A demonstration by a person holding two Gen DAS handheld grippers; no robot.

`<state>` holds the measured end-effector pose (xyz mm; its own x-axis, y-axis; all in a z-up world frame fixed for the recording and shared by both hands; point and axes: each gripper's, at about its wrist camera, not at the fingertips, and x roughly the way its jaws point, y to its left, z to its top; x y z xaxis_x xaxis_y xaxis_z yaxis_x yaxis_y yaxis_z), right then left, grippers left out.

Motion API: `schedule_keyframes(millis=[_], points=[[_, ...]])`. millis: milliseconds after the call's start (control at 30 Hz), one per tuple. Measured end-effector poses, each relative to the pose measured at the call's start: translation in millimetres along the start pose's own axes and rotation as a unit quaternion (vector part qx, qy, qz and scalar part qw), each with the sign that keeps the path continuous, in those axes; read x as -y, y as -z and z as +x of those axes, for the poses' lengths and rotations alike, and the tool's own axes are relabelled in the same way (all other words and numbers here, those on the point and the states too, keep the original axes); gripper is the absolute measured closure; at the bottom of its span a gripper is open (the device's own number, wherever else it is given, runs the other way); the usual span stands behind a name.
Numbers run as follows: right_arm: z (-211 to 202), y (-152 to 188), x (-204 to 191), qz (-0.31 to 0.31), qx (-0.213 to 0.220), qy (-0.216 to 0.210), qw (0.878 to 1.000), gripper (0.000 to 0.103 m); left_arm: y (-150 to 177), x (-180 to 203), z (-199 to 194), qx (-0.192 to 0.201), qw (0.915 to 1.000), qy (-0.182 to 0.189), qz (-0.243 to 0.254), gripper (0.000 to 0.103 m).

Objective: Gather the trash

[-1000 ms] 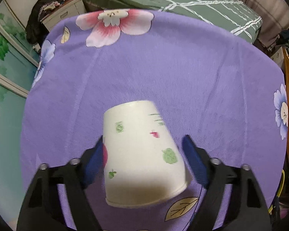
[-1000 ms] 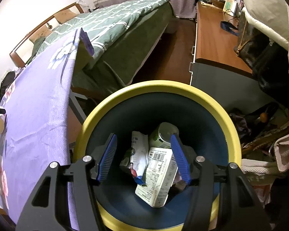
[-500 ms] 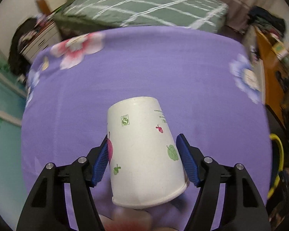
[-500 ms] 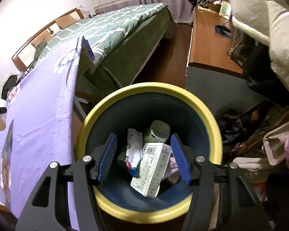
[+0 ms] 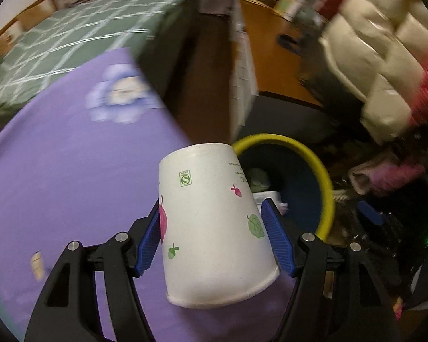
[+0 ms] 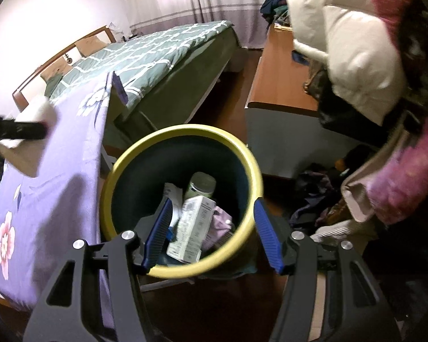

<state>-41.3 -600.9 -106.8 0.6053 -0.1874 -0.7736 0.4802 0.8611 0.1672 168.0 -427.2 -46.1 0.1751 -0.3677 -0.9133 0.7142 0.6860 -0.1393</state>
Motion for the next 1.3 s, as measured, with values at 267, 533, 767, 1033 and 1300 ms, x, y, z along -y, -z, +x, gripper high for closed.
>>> schedule_keyframes(millis=[267,533,767,1033,1300], points=[[-17,15,25,0.020,0.007,0.014,1.000,0.044,-21,75,60,-0.032,0.9985,0.024,0.039,0.034],[-17,19,25,0.019,0.004,0.015,1.000,0.040,-25,67,98,-0.027,0.9993,0.011,0.025,0.014],[-19,23,12,0.006,0.005,0.007,1.000,0.039,-1,34,33,0.069,0.9975,-0.011,0.013,0.006],[-33,26,-20,-0.024,0.017,-0.018,0.999,0.034,89,-38,-87,0.233,0.9676,-0.086,-0.046,0.005],[-49,32,-66,-0.069,0.033,-0.046,0.996,0.028,208,-113,-165,0.295,0.9327,-0.165,-0.127,0.005]])
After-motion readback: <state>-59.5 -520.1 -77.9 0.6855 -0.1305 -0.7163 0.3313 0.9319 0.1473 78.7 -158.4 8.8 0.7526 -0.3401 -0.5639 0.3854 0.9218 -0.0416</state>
